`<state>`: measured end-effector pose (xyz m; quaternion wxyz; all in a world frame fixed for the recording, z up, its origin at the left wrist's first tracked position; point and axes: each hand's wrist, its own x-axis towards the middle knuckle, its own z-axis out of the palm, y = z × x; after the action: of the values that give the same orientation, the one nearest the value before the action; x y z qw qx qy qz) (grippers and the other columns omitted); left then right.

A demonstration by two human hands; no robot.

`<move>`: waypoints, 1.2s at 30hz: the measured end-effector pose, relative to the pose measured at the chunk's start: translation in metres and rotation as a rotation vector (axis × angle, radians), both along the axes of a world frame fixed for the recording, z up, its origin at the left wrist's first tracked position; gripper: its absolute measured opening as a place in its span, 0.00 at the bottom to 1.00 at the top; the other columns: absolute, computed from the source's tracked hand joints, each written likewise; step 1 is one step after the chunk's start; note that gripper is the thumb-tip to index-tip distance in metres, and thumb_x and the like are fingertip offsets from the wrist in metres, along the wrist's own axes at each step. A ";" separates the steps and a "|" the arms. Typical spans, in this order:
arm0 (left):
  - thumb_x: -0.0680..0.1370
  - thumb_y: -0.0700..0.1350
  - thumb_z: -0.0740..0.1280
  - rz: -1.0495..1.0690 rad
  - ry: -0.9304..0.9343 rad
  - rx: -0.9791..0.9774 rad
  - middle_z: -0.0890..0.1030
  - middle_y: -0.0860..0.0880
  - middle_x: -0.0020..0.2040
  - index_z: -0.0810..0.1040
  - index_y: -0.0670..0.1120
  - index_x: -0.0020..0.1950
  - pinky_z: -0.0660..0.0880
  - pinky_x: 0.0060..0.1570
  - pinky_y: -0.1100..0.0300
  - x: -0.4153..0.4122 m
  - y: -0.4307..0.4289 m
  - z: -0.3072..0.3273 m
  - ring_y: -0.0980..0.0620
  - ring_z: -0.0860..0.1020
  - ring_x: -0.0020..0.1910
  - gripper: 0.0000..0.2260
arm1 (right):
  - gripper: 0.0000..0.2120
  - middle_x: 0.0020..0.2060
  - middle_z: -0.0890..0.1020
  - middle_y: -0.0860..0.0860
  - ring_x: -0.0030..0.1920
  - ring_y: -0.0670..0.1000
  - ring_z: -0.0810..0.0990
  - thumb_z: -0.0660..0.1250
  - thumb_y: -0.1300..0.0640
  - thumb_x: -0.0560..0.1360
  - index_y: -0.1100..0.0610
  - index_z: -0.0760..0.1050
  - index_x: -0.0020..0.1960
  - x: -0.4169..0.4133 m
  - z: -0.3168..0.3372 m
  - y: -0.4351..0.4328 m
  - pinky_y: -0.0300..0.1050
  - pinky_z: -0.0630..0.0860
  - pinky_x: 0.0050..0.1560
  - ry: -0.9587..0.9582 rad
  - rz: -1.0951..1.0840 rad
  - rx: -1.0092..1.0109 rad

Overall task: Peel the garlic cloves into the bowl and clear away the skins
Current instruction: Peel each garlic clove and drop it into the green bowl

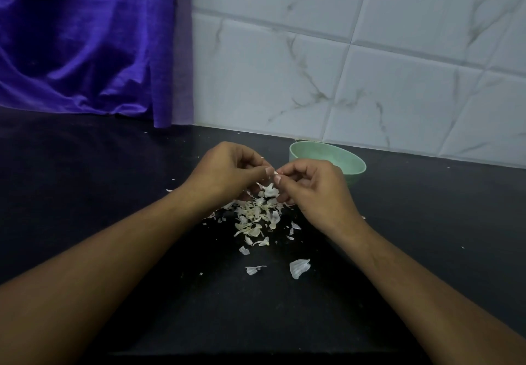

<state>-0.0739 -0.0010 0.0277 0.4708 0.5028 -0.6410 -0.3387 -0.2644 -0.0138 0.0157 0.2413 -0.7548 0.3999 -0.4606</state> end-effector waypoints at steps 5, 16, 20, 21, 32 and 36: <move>0.77 0.49 0.77 0.049 -0.273 -0.126 0.87 0.50 0.36 0.88 0.52 0.48 0.84 0.40 0.53 0.002 0.001 0.002 0.50 0.86 0.36 0.02 | 0.05 0.33 0.85 0.48 0.32 0.51 0.85 0.71 0.53 0.79 0.49 0.85 0.46 -0.001 -0.003 -0.003 0.55 0.82 0.37 0.219 -0.059 -0.144; 0.79 0.54 0.72 0.162 -0.727 -0.341 0.85 0.54 0.43 0.86 0.56 0.54 0.78 0.47 0.54 -0.005 0.008 0.001 0.50 0.82 0.46 0.07 | 0.12 0.28 0.73 0.48 0.31 0.49 0.73 0.63 0.53 0.79 0.53 0.73 0.37 0.002 0.002 0.002 0.48 0.63 0.31 0.609 -0.157 -0.350; 0.80 0.54 0.71 0.176 -0.777 -0.379 0.86 0.52 0.45 0.86 0.55 0.53 0.78 0.47 0.51 -0.008 0.010 0.001 0.46 0.82 0.47 0.06 | 0.12 0.25 0.73 0.48 0.28 0.49 0.73 0.65 0.54 0.77 0.53 0.72 0.35 0.000 0.001 0.003 0.49 0.64 0.28 0.536 -0.137 -0.348; 0.80 0.54 0.71 0.176 -0.775 -0.396 0.86 0.52 0.45 0.85 0.54 0.53 0.78 0.47 0.51 -0.009 0.012 0.002 0.46 0.82 0.48 0.06 | 0.11 0.25 0.74 0.49 0.27 0.50 0.74 0.65 0.55 0.76 0.54 0.75 0.36 -0.001 0.001 0.003 0.50 0.68 0.28 0.469 -0.125 -0.314; 0.78 0.49 0.74 0.144 -0.582 -0.557 0.86 0.56 0.41 0.87 0.53 0.52 0.78 0.44 0.56 -0.011 0.010 0.002 0.56 0.83 0.42 0.04 | 0.11 0.30 0.82 0.55 0.27 0.51 0.81 0.63 0.67 0.78 0.63 0.81 0.40 0.003 0.009 0.007 0.40 0.75 0.27 -0.244 0.031 0.269; 0.79 0.48 0.75 0.091 -0.372 -0.487 0.86 0.56 0.39 0.88 0.52 0.53 0.78 0.41 0.60 -0.011 0.007 0.001 0.61 0.83 0.39 0.04 | 0.12 0.30 0.80 0.54 0.26 0.49 0.78 0.64 0.66 0.78 0.60 0.83 0.39 0.002 0.015 0.008 0.39 0.74 0.28 -0.406 0.120 0.410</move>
<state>-0.0850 0.0058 0.0286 0.4666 0.4565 -0.7555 -0.0558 -0.2621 -0.0053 0.0306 0.4906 -0.6049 0.3828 -0.4968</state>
